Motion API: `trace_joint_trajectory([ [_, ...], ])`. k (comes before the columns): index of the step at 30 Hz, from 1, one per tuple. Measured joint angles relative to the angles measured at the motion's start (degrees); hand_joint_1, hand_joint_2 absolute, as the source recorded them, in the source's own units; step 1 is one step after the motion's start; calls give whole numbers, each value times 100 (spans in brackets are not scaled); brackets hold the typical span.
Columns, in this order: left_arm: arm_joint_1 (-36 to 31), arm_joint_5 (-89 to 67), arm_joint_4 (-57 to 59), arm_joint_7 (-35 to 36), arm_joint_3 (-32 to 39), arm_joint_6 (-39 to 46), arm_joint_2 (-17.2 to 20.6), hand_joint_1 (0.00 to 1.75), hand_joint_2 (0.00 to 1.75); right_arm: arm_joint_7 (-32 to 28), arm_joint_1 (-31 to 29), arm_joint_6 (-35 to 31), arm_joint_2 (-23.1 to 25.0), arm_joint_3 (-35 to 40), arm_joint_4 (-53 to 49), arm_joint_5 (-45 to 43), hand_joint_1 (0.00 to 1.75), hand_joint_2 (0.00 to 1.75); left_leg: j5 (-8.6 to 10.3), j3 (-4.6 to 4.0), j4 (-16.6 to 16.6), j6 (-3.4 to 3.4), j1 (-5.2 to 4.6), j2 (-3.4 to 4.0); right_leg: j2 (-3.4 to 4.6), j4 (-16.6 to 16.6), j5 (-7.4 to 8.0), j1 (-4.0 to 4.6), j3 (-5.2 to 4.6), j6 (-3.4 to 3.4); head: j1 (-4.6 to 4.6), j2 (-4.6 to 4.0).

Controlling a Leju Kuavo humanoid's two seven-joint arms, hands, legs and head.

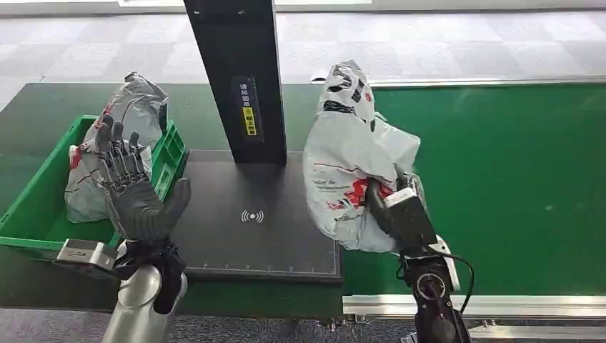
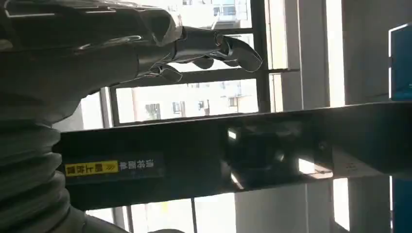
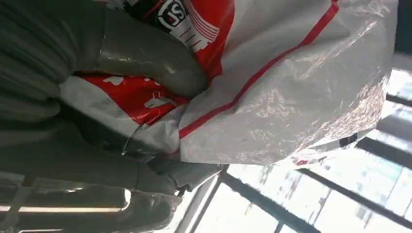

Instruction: Moved the parcel from conveyor to table for the left to box.

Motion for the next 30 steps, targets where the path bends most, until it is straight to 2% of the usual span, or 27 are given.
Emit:
trace_joint_trajectory([
  [3, -72, 185, 68, 100, 214, -17, -57, 0, 175, 0, -174, 124, 148, 532, 303, 61, 175, 175, 0, -1, 0, 0, 0, 1, -1, -1, -1, 0, -3, 0, 0, 0],
  [8, -90, 371, 319, 199, 542, -88, -120, 0, 175, -2, -375, 155, 297, 1014, 756, 59, 175, 175, 0, -9, 0, 0, 0, 1, -3, -1, -1, -1, -10, 0, 2, 0],
  [20, -142, 511, 1117, 461, 1007, -199, -304, 0, 175, 109, -755, 133, 450, 1186, 1556, 9, 175, 175, 0, -11, 2, 0, -1, -1, -3, -1, 0, -3, -12, 1, 2, 0],
  [21, -147, 511, 1150, 461, 1014, -199, -308, 0, 175, 109, -762, 133, 452, 1186, 1589, 9, 16, 175, 0, -12, 2, 0, -1, -1, -3, -1, 0, -3, -13, 1, 0, 0],
  [22, -151, 511, 1172, 461, 1018, -201, -310, 0, 175, 109, -766, 133, 452, 1186, 1608, 9, 0, 175, 0, -13, 2, 0, -1, -1, -3, -1, 0, -3, -13, 1, 2, 0],
  [30, -107, 441, 1233, 483, 1060, -240, -323, 0, 175, 269, -711, -59, 450, 1127, 1687, 26, 0, 175, 0, -15, 2, 0, -1, -1, -3, -1, 0, -3, -18, 1, 2, 0],
])
